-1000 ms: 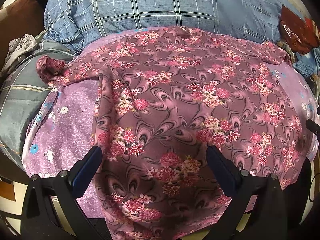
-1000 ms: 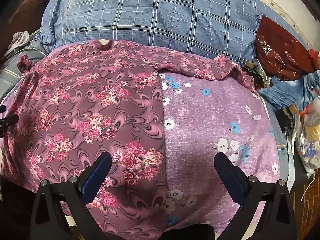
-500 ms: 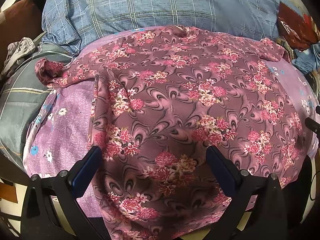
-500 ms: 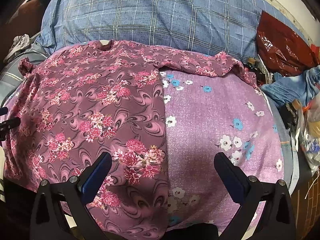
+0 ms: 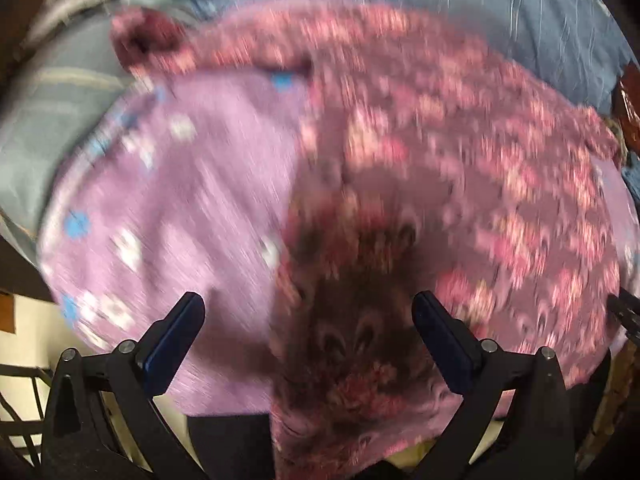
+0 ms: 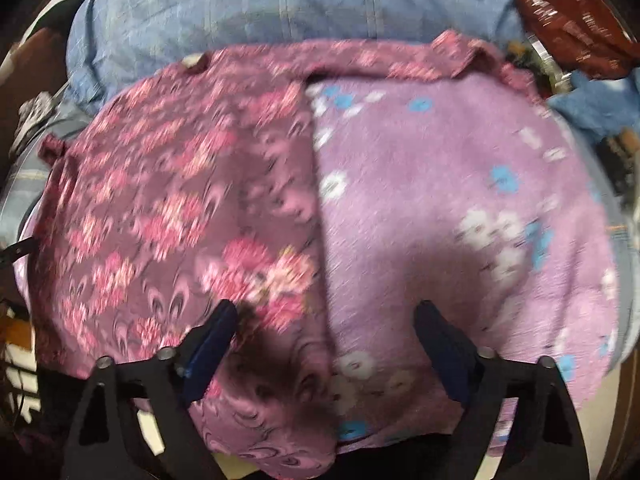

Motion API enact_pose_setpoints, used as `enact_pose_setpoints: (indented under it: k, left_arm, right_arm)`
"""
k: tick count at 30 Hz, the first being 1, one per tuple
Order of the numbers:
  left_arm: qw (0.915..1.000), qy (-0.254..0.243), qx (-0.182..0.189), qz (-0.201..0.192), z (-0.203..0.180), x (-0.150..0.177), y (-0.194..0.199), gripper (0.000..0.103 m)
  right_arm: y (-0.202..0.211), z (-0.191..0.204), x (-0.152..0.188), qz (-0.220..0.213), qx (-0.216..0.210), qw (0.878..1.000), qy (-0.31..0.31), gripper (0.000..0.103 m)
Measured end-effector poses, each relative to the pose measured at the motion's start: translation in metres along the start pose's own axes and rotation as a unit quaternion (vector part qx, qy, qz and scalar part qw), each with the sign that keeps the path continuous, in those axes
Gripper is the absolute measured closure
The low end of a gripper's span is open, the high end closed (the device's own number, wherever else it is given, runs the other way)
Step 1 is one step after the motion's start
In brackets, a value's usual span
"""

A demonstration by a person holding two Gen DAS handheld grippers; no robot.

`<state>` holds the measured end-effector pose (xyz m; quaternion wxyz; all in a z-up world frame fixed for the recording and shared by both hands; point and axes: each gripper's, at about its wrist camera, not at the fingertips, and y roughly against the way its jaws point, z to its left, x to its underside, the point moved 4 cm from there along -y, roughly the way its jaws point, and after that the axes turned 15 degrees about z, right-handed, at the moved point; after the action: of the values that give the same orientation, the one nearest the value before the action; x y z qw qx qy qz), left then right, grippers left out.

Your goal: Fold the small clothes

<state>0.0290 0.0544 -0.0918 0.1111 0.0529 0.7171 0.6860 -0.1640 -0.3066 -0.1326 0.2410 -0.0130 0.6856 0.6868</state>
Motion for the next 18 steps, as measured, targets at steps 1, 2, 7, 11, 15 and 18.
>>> enact_pose_setpoints:
  k: [1,2,7,11,15,18]
  left_arm:
    - [0.9998,-0.008,0.014,0.013,-0.003,0.003,-0.007,0.000]
    - [0.9995,-0.013,0.022,0.016,-0.005,0.006,-0.011,0.006]
    - [0.9987,-0.013,0.050,0.001,0.000,0.007,0.006,0.099]
    - [0.9966,0.009,0.081,0.006,0.018,0.012,0.010,0.098]
    - [0.9976,0.020,0.061,0.027,0.019,0.015,-0.010,0.095]
    - [0.9982,0.008,0.056,0.021,0.014,0.017,0.006,0.095]
  right_arm:
    - [-0.005,0.006,0.003,0.006,-0.003,1.000,0.014,0.032]
    - [-0.006,0.013,0.005,-0.001,0.008,1.000,0.029,0.039]
    - [0.019,0.031,0.015,-0.057,0.003,0.997,0.060,0.098]
    - [0.051,0.009,0.026,-0.092,-0.070,0.993,0.012,0.098]
    - [0.013,-0.006,0.038,-0.035,-0.050,0.998,-0.018,0.100]
    - [-0.002,-0.004,0.037,-0.013,-0.043,0.999,-0.017,0.099]
